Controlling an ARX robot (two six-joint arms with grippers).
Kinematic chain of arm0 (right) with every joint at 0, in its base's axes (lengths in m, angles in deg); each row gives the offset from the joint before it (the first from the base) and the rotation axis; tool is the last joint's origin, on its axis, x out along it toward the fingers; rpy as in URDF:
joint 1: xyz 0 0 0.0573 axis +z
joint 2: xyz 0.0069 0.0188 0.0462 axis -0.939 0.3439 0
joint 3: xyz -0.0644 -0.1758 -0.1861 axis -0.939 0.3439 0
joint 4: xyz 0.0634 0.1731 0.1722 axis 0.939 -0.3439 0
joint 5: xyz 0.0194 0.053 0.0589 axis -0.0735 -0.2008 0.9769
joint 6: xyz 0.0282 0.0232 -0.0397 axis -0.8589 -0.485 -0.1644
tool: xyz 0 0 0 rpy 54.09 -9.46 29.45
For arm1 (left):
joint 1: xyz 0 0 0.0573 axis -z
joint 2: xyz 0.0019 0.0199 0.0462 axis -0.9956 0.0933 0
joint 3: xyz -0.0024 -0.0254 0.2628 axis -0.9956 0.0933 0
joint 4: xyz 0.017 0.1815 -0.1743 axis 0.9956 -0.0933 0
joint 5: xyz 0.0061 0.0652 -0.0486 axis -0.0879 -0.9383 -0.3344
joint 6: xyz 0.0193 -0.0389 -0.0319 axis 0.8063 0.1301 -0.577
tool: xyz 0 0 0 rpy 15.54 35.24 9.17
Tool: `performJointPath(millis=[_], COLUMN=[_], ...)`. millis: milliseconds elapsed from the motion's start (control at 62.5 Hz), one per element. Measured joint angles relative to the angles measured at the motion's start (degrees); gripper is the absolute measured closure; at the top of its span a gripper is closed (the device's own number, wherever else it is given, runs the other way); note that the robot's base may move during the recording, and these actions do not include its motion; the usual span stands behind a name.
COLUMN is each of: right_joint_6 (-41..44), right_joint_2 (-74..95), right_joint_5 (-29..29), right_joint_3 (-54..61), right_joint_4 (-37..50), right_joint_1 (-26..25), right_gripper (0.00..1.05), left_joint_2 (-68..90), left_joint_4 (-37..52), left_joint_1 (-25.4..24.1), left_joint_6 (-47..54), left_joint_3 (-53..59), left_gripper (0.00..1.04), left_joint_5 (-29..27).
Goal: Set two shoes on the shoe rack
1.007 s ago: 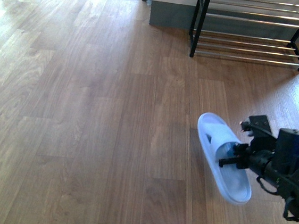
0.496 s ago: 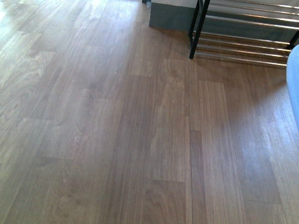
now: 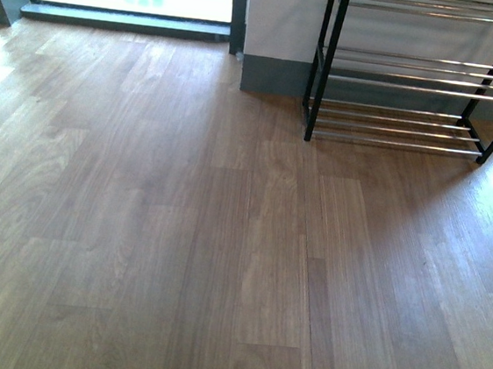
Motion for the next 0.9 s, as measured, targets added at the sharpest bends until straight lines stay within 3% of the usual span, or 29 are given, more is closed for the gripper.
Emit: performJointPath(millis=[895], right_joint_6=[-1.0], right_joint_2=[-2.1], right_joint_5=[-0.3], right_joint_3=[0.1], right_joint_4=[-0.3], right_joint_1=[0.2], right_gripper=[1.03], left_joint_2=[0.0], left_joint_4=[0.0], left_joint_1=[0.0], left_joint_6=[0.0], left_joint_3=[0.0], left_gripper=[1.03], left_joint_5=[0.1])
